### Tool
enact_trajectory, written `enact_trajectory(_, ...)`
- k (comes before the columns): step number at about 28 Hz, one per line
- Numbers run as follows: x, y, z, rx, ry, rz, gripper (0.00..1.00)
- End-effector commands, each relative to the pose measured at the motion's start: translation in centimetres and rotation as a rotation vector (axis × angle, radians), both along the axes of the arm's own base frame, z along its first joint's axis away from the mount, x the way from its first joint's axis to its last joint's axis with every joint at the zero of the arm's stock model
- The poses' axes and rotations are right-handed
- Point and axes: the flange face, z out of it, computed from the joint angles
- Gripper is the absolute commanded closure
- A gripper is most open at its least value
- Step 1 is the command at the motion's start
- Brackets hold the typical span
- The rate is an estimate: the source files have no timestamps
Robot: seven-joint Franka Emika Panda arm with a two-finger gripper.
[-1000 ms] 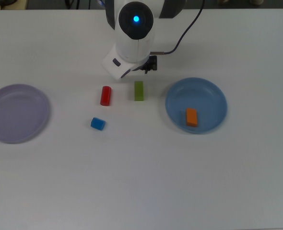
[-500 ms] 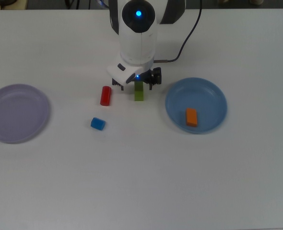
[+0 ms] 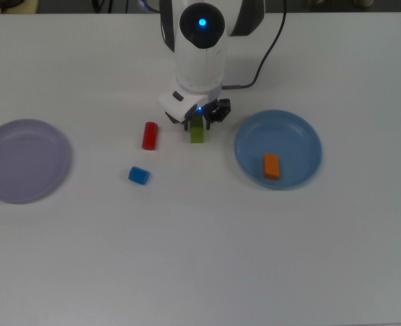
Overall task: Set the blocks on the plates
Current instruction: 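Grasp the green block and carry it toward the light blue plate, then lower the green block onto the light blue plate and open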
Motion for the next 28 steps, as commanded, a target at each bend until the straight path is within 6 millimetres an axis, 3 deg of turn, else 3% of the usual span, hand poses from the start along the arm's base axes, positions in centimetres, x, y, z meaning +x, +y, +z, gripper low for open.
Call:
enact_trajectory(1,-0.1,0.0,0.0,-0.003,-0.038,0.026,1.00)
enact_trajectory(5,0.1,-0.1,1.2,-0.004,-0.054,0.032,1.00)
enact_trajectory(7,0.3,-0.1,3.6,-0.004,-0.090,0.030,1.00)
enact_trajectory(11,0.5,0.4,6.0,-0.001,-0.115,0.025,1.00)
enact_trajectory(13,0.9,2.8,7.8,0.007,-0.116,0.051,1.00)
enact_trajectory(16,0.7,5.7,8.6,0.016,-0.124,0.053,1.00)
enact_trajectory(17,0.2,7.8,8.7,0.017,-0.131,0.041,1.00)
enact_trajectory(19,-0.4,9.8,8.7,-0.001,-0.138,0.044,1.00)
enact_trajectory(26,-1.1,14.8,7.3,-0.040,-0.152,0.034,1.00)
enact_trajectory(28,-1.0,16.4,5.8,-0.049,-0.148,0.035,1.00)
